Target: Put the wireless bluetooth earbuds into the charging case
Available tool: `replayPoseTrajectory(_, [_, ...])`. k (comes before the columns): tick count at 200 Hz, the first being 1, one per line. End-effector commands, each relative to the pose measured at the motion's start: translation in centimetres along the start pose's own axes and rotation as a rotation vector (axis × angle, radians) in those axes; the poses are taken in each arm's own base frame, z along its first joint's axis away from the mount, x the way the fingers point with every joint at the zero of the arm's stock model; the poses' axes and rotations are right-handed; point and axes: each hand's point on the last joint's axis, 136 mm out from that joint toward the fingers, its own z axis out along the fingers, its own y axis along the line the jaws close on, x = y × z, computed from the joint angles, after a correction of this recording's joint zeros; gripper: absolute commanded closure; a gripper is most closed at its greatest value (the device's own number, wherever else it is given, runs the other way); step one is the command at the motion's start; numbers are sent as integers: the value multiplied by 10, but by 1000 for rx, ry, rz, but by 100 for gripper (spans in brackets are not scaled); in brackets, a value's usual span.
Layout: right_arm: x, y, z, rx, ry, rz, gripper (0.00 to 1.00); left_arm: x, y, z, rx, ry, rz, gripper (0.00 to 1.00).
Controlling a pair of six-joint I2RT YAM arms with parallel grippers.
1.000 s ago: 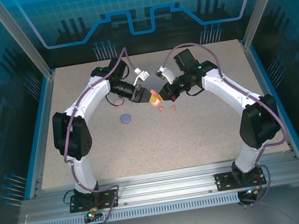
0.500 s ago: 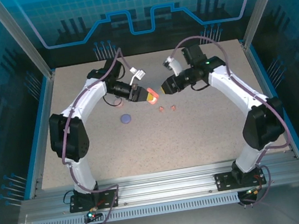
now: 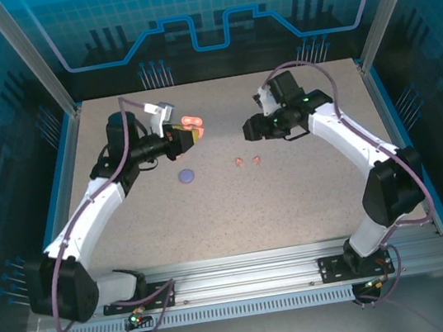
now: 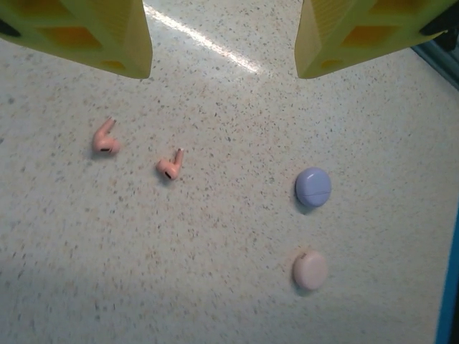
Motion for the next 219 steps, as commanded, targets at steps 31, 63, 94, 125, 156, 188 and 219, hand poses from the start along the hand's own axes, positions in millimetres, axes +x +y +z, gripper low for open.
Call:
replayPoseTrajectory(31, [12, 6, 40, 215, 48, 75, 40, -58, -21, -21, -152, -342, 250, 100])
replayPoseTrajectory(63, [12, 15, 59, 290, 55, 74, 32, -64, -34, -26, -196, -421, 309, 100])
replayPoseTrajectory(94, [13, 12, 75, 352, 73, 109, 29, -65, -34, -30, -233, -477, 304, 100])
replayPoseTrajectory(125, [15, 11, 93, 383, 92, 162, 26, -63, -21, -36, -291, -537, 234, 100])
replayPoseTrajectory(156, [16, 13, 106, 416, 105, 185, 26, -56, -8, -41, -339, -579, 199, 100])
replayPoseTrajectory(188, [17, 17, 118, 431, 124, 216, 26, -47, 0, -43, -372, -598, 208, 100])
replayPoseTrajectory(219, [19, 20, 129, 443, 141, 245, 27, -39, 6, -42, -397, -589, 237, 100])
